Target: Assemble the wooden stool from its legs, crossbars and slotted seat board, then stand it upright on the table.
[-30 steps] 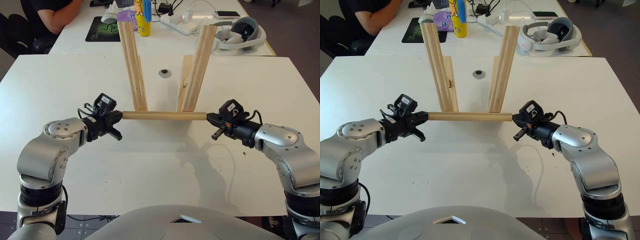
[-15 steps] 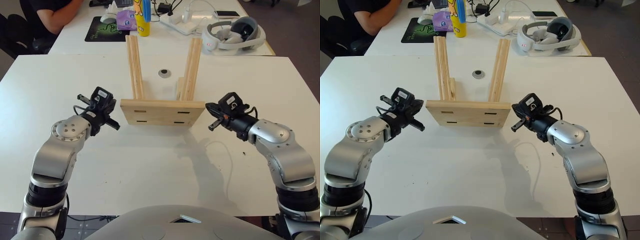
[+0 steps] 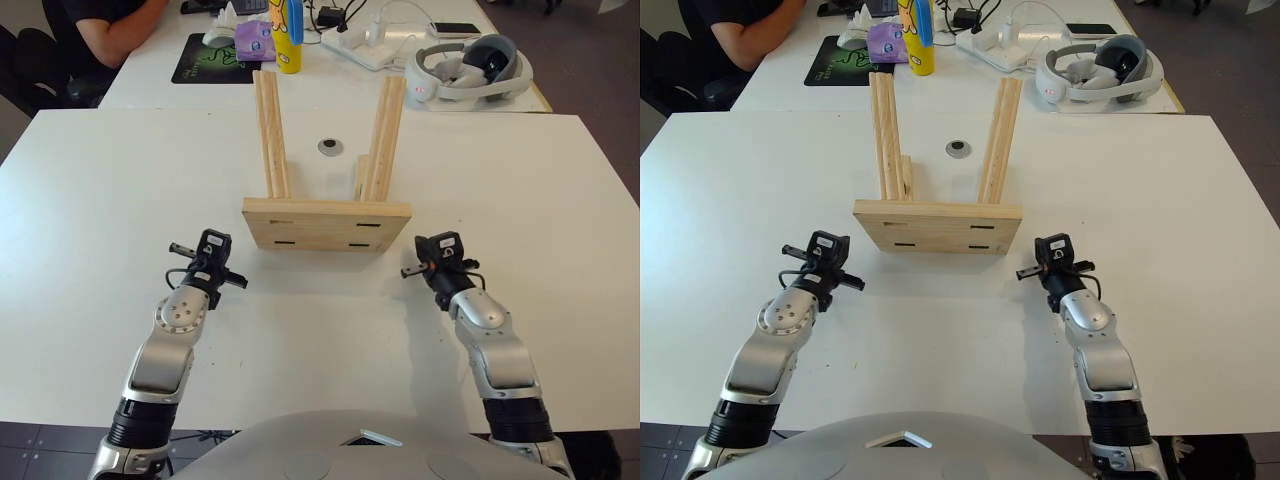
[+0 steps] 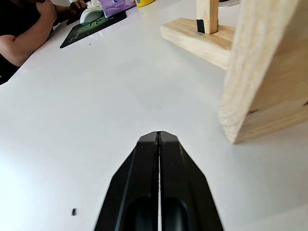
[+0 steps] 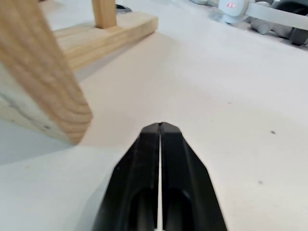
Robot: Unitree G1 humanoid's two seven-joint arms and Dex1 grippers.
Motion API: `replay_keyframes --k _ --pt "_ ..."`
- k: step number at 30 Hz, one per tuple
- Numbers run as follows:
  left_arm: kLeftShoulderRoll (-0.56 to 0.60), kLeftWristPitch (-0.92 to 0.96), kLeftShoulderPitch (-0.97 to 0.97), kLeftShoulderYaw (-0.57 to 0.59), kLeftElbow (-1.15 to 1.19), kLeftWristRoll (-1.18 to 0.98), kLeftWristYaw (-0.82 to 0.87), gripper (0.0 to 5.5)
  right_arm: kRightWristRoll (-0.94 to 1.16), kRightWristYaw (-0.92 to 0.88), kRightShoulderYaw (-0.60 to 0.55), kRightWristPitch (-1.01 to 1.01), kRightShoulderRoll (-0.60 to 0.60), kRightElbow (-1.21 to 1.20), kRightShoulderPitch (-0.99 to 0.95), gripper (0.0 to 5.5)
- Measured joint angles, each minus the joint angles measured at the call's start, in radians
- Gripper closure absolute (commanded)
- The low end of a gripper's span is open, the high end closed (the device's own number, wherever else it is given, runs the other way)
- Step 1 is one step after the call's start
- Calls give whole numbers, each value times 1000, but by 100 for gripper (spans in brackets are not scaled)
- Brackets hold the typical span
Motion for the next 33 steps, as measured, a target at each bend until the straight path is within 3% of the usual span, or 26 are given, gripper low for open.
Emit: replay_keyframes --k 7,19,22,26,33 --pt "-33 -11 -43 -57 60 23 -41 550 -18 7 28 -31 30 45 -19 549" --pt "-41 34 -77 -49 59 30 -84 550 -18 3 31 33 65 -17 -41 549" --pt "-44 93 -91 -48 -2 21 -97 550 -1 4 23 79 66 -68 -54 549" --pt "-134 142 -206 -112 -145 -47 -159 550 64 50 62 124 112 -161 -133 549" --pt "-114 216 -223 -83 -210 -55 -163 550 43 42 58 198 71 -194 -185 549"
